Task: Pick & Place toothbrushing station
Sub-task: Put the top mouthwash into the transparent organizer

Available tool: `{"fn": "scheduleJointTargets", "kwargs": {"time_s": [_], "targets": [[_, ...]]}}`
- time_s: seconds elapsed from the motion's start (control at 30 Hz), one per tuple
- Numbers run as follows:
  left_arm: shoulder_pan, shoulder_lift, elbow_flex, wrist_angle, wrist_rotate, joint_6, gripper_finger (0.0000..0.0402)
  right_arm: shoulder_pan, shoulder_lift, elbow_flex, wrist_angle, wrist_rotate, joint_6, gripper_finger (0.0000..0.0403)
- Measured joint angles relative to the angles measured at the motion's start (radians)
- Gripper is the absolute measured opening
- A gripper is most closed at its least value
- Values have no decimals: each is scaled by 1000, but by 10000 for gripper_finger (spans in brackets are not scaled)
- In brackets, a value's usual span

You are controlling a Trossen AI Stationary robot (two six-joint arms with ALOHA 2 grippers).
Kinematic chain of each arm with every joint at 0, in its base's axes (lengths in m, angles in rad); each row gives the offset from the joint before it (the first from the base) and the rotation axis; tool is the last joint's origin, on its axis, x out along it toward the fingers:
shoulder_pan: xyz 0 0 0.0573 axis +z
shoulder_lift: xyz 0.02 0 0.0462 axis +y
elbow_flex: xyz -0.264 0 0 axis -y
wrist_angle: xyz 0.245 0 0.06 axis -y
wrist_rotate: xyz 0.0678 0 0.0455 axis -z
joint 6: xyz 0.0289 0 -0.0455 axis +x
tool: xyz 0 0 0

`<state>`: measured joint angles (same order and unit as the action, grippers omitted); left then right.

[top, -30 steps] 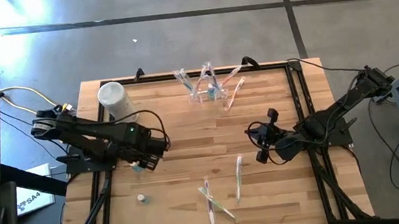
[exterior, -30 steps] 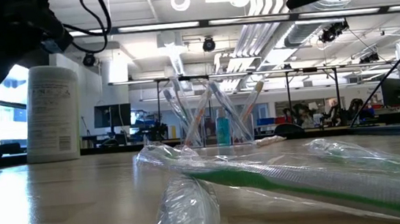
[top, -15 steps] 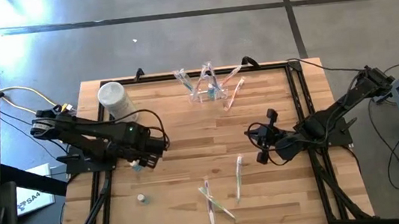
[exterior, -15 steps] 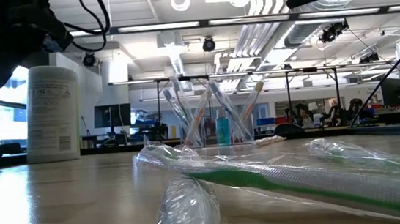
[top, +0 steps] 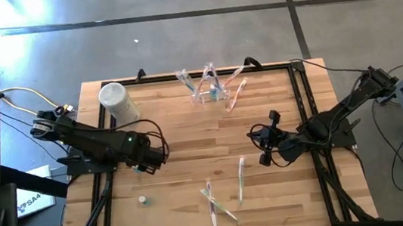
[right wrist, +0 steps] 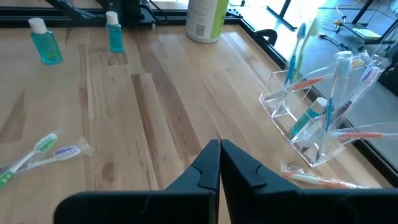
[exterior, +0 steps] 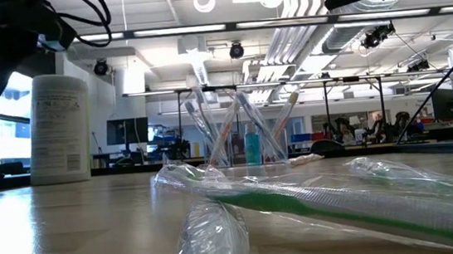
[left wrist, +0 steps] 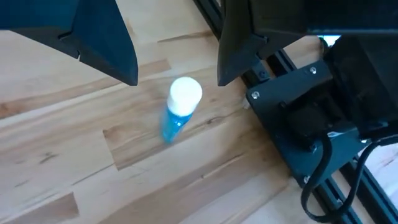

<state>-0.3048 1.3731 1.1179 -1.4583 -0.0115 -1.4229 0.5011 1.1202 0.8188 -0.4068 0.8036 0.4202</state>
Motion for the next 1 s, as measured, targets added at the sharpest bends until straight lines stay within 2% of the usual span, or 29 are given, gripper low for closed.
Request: {"fn": "scheduleJointTargets", "kwargs": {"time_s": [0.17,0.33,0.53,0.73,1.0], "targets": [[2,0,0,-22,3,-69,214,0,0,0,0,0,0,4],[4,-32,0,-35,69,-70,214,0,0,0,0,0,-2,4],[4,-91,0,-18,36,-95,214,0,0,0,-2,0,-6,3],[3,-114,0,73,35,-101,214,0,0,0,-2,0,-6,3],[4,-108,0,14,36,-167,214,0,0,0,-2,0,-6,3]]}}
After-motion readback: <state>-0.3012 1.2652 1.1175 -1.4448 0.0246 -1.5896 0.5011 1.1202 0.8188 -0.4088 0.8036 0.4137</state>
